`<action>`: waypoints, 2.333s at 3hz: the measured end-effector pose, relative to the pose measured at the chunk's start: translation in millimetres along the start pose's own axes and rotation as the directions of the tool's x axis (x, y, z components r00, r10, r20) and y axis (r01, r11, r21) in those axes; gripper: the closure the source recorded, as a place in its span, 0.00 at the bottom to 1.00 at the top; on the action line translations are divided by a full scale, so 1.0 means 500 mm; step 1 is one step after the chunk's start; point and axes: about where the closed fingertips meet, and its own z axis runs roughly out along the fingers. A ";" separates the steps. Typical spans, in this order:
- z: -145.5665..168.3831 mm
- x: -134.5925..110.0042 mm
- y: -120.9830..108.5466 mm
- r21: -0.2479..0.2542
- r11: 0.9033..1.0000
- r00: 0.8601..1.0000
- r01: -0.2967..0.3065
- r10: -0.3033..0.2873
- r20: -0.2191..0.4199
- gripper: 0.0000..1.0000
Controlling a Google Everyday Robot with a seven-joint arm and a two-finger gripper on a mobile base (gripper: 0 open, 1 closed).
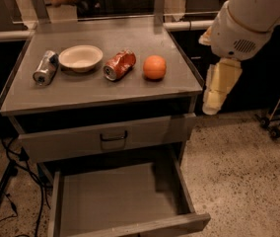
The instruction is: Place orange into middle drawer
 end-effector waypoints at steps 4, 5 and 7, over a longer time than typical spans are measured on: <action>0.094 -0.062 -0.041 -0.055 0.983 0.984 -0.175 0.176 0.011 0.00; 0.097 -0.059 -0.038 -0.048 0.983 0.984 -0.179 0.179 0.011 0.00; 0.109 -0.075 -0.090 -0.046 0.983 0.984 -0.175 0.177 0.031 0.00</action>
Offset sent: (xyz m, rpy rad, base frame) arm -0.0269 0.0119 -0.0178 0.0087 0.0616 -0.0210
